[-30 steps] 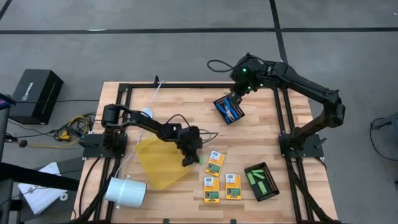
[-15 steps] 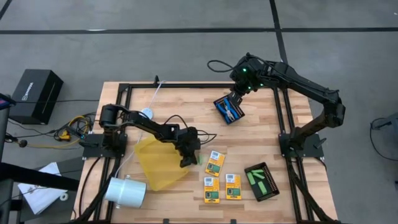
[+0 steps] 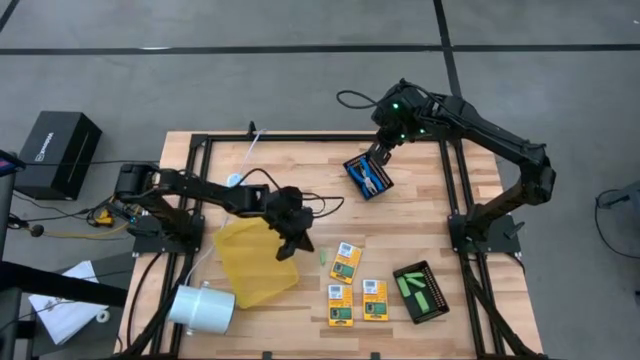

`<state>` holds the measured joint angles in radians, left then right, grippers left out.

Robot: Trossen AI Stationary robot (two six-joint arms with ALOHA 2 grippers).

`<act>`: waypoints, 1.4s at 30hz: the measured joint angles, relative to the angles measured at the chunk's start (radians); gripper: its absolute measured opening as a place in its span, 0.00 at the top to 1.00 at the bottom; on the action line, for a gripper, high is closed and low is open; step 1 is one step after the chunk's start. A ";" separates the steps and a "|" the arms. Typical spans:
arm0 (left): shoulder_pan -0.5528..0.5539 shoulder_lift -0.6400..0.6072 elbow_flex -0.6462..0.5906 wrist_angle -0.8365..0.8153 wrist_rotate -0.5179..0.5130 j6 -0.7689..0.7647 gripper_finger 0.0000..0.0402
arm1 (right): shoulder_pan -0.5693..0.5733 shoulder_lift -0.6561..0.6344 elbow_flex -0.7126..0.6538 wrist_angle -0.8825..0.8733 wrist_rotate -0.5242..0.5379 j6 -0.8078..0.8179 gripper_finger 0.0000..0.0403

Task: Pick & Place School Supplies
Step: Put the green eraser into the bottom black bin

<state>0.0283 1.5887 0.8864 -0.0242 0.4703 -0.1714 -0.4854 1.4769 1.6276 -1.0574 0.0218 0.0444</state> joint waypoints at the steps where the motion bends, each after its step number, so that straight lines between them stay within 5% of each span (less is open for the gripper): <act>1: 0.006 0.000 -0.004 -0.022 -0.006 0.018 0.98 | -0.006 0.000 0.000 -0.001 -0.006 0.000 1.00; 11: 0.141 -0.011 0.004 -0.028 -0.010 0.082 0.78 | -0.022 0.000 0.000 -0.064 -0.195 0.128 1.00; 20: 0.385 -0.159 0.007 -0.065 -0.053 0.129 0.76 | 0.227 0.019 -0.003 -0.076 -0.285 0.472 1.00; 23: 0.467 -0.253 0.007 -0.082 -0.055 0.130 0.77 | 0.317 0.040 -0.057 0.056 -0.321 0.512 1.00; 28: 0.550 -0.412 0.008 -0.155 -0.068 0.112 0.78 | 0.418 0.167 -0.137 0.245 -0.570 0.274 1.00; 31: 0.566 -0.490 0.008 -0.209 -0.081 0.117 0.79 | 0.461 0.257 -0.137 0.426 -0.644 0.417 1.00; 34: 0.578 -0.563 0.008 -0.268 -0.081 0.180 0.80 | 0.473 0.338 -0.142 0.654 -0.640 0.631 1.00; 37: 0.583 -0.628 0.008 -0.333 -0.072 0.242 0.80 | 0.472 0.379 -0.133 0.825 -0.526 0.876 1.00; 42: 0.586 -0.712 0.008 -0.379 -0.037 0.278 0.80 | 0.491 0.452 -0.139 0.807 -0.396 1.116 0.90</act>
<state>0.6146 0.8765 0.8948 -0.4032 0.4334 0.1063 0.0059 1.9284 1.4888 -0.2500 -0.3742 1.1609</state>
